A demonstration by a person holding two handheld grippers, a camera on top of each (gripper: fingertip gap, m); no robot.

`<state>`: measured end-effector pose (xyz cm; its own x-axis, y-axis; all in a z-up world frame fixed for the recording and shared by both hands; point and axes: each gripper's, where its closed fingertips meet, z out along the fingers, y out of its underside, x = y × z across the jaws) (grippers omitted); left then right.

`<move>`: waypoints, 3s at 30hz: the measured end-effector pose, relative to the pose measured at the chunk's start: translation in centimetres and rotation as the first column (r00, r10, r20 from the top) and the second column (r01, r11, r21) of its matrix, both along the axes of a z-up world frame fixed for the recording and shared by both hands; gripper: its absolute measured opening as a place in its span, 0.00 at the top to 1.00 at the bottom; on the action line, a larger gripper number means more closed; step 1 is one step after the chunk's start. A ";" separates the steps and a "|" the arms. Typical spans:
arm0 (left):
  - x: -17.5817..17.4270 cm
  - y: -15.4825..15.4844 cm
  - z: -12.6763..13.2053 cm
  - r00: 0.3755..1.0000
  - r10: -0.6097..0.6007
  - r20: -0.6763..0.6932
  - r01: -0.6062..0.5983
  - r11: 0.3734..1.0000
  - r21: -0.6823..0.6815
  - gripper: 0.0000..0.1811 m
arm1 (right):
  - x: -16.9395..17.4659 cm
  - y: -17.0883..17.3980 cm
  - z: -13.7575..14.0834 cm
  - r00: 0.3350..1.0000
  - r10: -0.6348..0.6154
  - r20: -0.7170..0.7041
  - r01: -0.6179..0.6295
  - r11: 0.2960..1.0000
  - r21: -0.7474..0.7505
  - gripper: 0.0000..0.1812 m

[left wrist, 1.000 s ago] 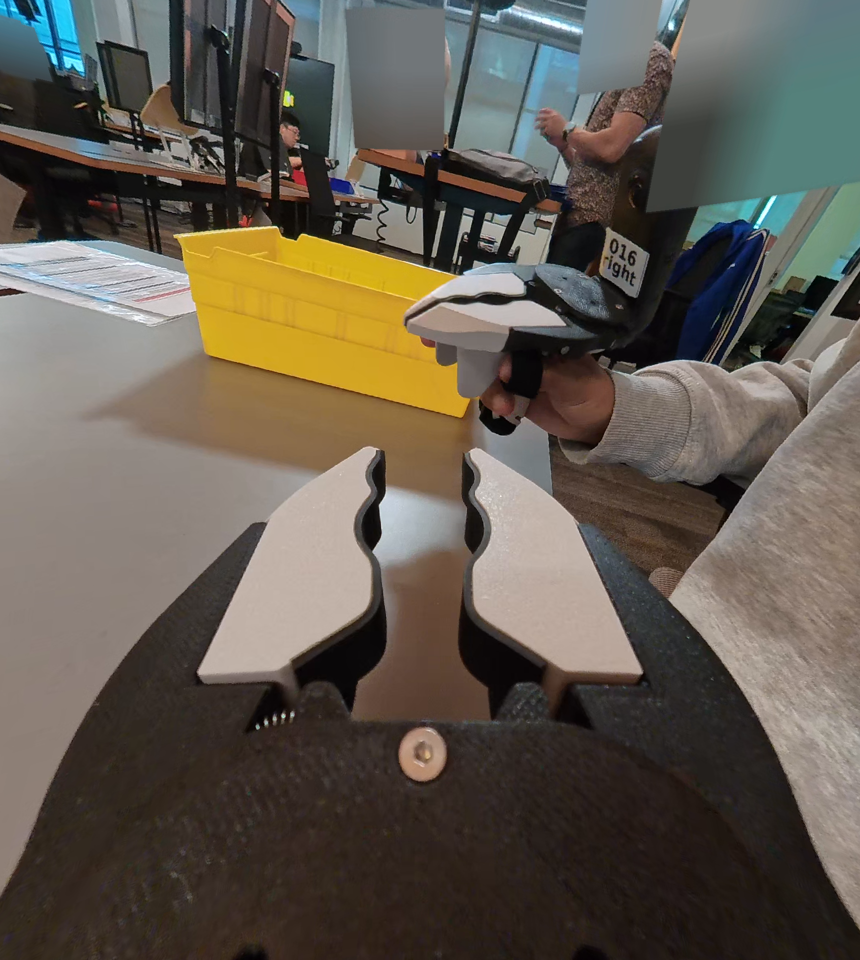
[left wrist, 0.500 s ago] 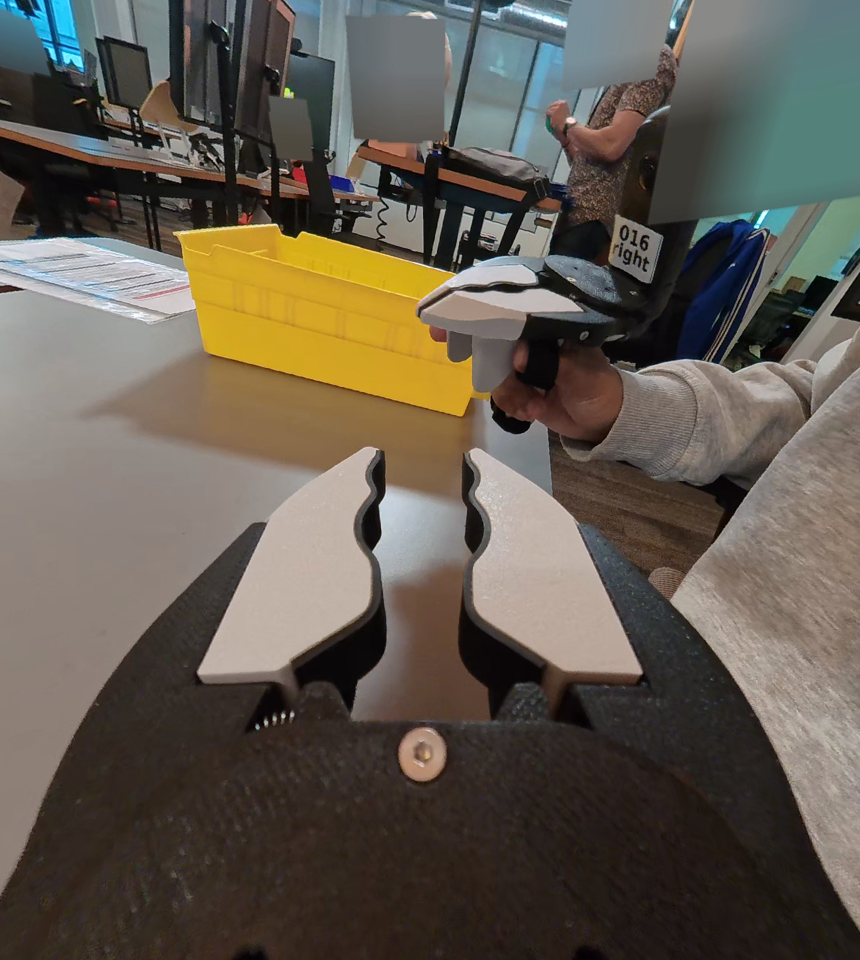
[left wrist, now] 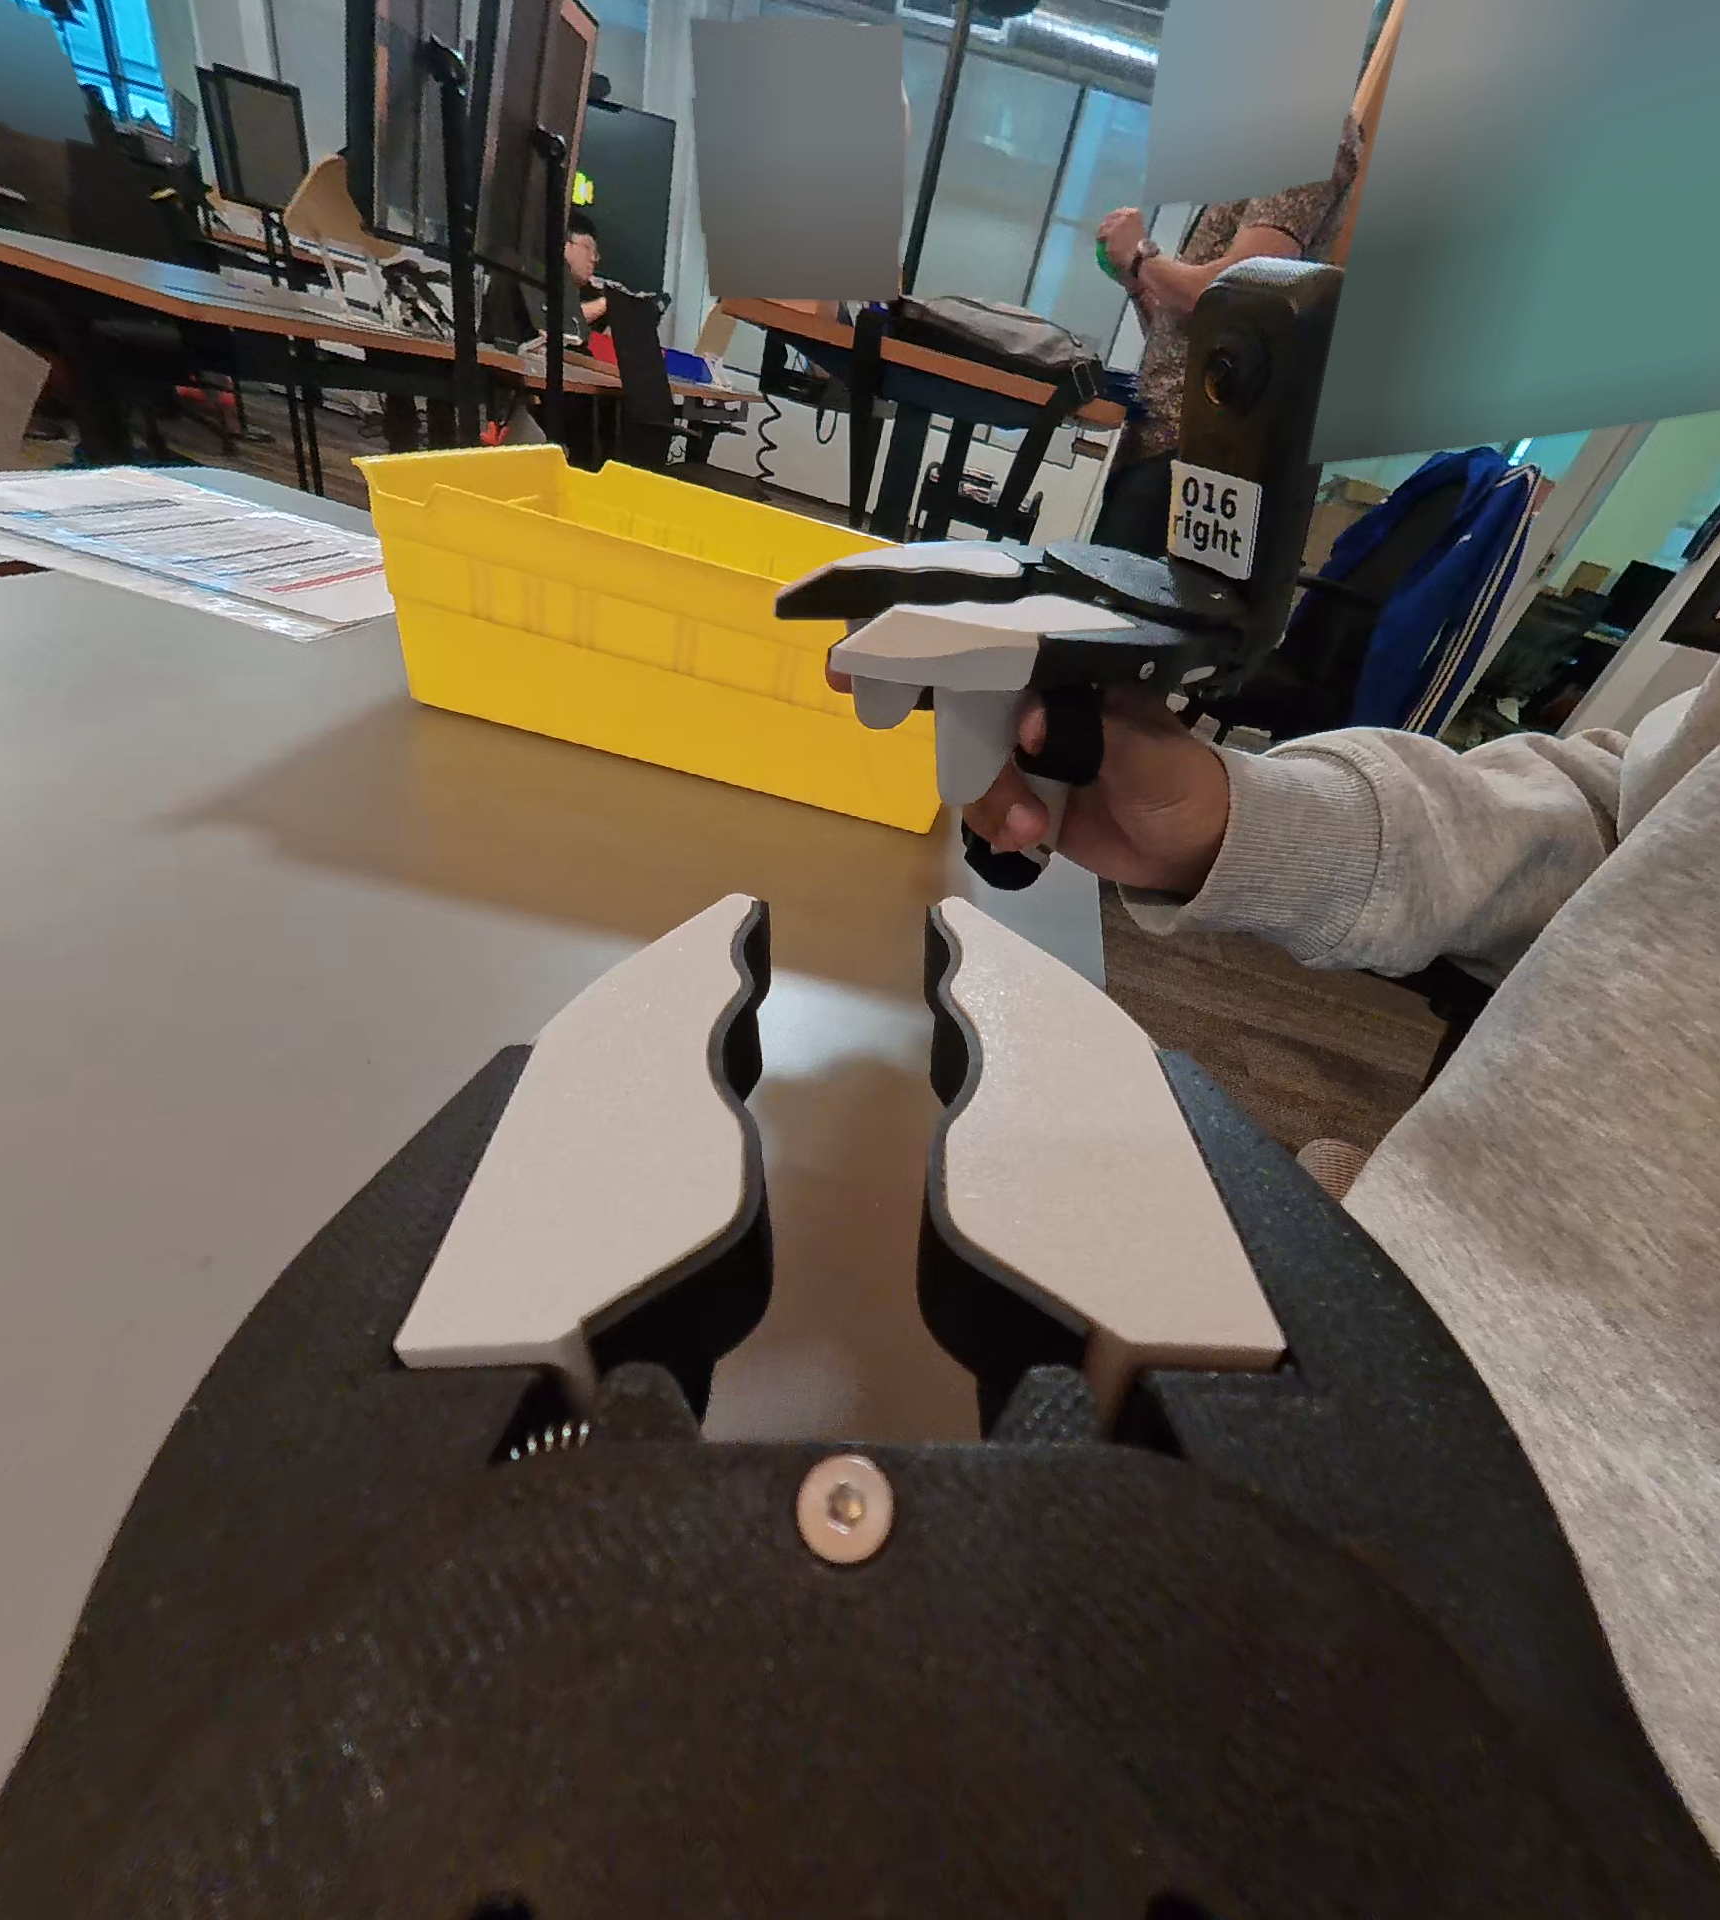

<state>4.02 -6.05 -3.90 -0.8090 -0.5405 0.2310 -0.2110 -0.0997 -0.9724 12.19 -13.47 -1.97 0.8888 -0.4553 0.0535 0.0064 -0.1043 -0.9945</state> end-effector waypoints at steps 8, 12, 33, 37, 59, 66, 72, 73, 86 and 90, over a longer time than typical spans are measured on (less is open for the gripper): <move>0.0 0.0 0.0 1.000 0.000 -0.002 0.000 1.000 -0.002 0.84 | -1.2 0.2 0.3 0.998 0.065 -0.020 -0.066 0.998 -0.007 0.96; -0.1 0.0 0.0 1.000 -0.001 0.000 0.001 1.000 -0.001 0.84 | -1.1 0.3 0.4 0.999 0.049 0.004 -0.049 0.998 -0.026 0.92; 0.2 0.4 0.0 1.000 -0.003 -0.025 0.002 1.000 -0.022 0.84 | 9.4 -30.7 4.4 0.582 -0.810 0.070 0.798 0.585 0.144 0.79; 0.1 0.3 0.0 1.000 -0.010 -0.020 0.010 1.000 -0.017 0.84 | 10.7 -33.5 1.5 0.569 -0.815 -0.105 0.820 0.555 0.136 0.72; -0.5 -0.1 -0.1 0.999 -0.042 -0.031 0.042 0.999 -0.013 0.84 | 15.9 -31.5 -4.8 0.668 -0.673 -0.317 0.694 0.718 -0.062 0.74; -0.6 -0.5 -0.2 0.998 -0.047 -0.045 0.047 0.999 -0.018 0.84 | 16.5 -30.6 -5.5 0.703 -0.657 -0.271 0.645 0.750 -0.146 0.78; -0.7 -0.5 -0.2 0.998 -0.046 -0.042 0.045 0.999 -0.016 0.84 | 16.1 -29.1 -6.1 0.755 -0.598 -0.268 0.567 0.801 -0.192 0.96; -0.7 -0.6 -0.2 0.998 -0.046 -0.042 0.046 0.999 -0.016 0.84 | 15.9 -28.9 -6.1 0.762 -0.593 -0.260 0.560 0.806 -0.195 0.97; -0.7 -0.5 -0.2 0.998 -0.048 -0.041 0.047 0.999 -0.019 0.84 | 15.8 -28.6 -6.6 0.771 -0.598 -0.219 0.548 0.798 -0.251 0.94; -0.7 -0.5 -0.2 0.998 -0.048 -0.041 0.047 0.999 -0.021 0.84 | 16.0 -28.3 -6.9 0.775 -0.589 -0.229 0.530 0.803 -0.272 0.93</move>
<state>3.32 -6.56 -4.07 -0.8232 -0.4966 0.2752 -0.2562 -0.1076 -0.9606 28.18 -41.75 -8.89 0.4661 -0.8842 -0.0299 -0.3924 -0.1763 -0.9027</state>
